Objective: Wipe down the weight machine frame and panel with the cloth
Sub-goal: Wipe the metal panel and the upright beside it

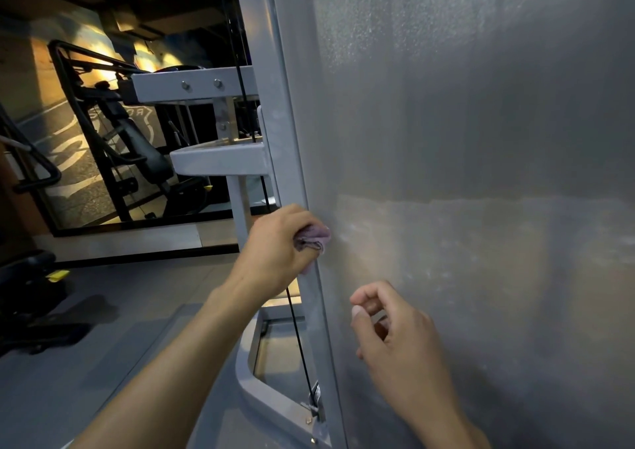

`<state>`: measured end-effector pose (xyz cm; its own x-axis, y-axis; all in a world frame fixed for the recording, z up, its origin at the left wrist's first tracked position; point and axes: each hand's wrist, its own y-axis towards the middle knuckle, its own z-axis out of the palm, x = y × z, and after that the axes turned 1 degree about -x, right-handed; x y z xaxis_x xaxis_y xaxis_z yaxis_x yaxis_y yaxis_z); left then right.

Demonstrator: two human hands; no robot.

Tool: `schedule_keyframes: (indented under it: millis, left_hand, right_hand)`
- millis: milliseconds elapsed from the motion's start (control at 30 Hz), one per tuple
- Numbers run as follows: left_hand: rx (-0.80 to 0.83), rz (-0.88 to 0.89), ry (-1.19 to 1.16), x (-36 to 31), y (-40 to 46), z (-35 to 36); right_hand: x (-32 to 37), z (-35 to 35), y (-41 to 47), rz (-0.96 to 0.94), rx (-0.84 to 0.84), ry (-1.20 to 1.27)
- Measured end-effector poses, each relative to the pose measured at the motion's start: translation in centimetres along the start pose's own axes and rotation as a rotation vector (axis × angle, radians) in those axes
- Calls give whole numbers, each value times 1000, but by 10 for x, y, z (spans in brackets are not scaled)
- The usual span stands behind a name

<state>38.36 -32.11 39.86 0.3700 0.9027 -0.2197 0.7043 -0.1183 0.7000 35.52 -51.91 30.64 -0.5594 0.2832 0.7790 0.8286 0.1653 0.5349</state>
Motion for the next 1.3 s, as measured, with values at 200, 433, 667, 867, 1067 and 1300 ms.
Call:
schedule_keyframes:
  millis: [200,433,667,867,1067,1300]
  left_hand:
    - [279,176,446,-17,-2,8]
    - [-112,-322,-35,0,-31,9]
    - [-436,-712,-375,-15,-32,42]
    - [-333,-511,-453,-38,-37,66]
    - [-547,-394,-496,-26,-18,31]
    - [-588,-237,-276,-27,26,13]
  right_hand:
    - [-1,-1,-1,-2,-10,-33]
    - [3,-3,0,10,6,-22]
    - [5,-2,1,0,2,-18]
    - [-2,-12,1,-1,-13,-46]
    - [0,-25,-1,-3,-46,-54]
    - [5,-33,-6,5,-26,-102]
